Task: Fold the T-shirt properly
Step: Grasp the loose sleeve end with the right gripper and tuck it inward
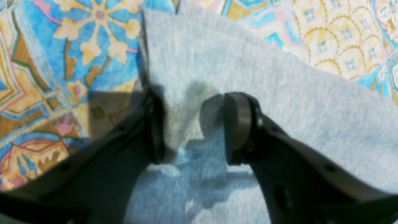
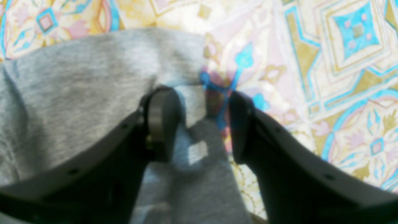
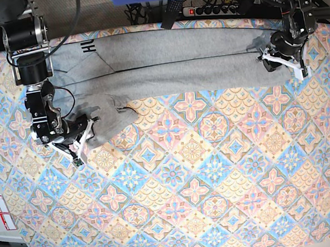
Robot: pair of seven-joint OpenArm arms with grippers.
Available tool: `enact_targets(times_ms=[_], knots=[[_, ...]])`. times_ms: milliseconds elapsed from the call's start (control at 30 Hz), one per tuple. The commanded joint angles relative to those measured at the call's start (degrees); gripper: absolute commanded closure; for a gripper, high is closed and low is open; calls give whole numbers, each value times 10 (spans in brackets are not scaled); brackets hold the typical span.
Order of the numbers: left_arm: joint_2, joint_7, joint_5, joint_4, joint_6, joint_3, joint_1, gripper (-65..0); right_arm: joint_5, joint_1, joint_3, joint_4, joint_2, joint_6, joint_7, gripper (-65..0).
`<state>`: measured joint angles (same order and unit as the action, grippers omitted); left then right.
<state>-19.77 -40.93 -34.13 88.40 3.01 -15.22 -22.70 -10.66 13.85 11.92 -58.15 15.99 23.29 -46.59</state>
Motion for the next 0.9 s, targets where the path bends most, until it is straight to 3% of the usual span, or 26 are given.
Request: enact_targets(times_ms=[0,100,200,400,633,867], knots=[[-8,7,-3,11,1,-4,1,-295,-20,-8,7,6,-14,22,-25,-205],[-8,7,-3,11,1,-4,1,-295,-21,-8,6,5,-14,24,-25,-91],[-8,7,-3,11,1,-4,2,-295,-28,-8,3,-2,-14,25,-25,-24],[-8,9,-3,11,1,-4,2,-295,-136,-81,-92,-130,-11,25,-34,-18],[-8,10,-3,11,1,-4,2,-295,-225,-185,-179,-302,-11,25,-102,-16],[-8,10,-3,11,2,-4,3,-295,-249,-306,-244,-437,-11,25,-102,-16]])
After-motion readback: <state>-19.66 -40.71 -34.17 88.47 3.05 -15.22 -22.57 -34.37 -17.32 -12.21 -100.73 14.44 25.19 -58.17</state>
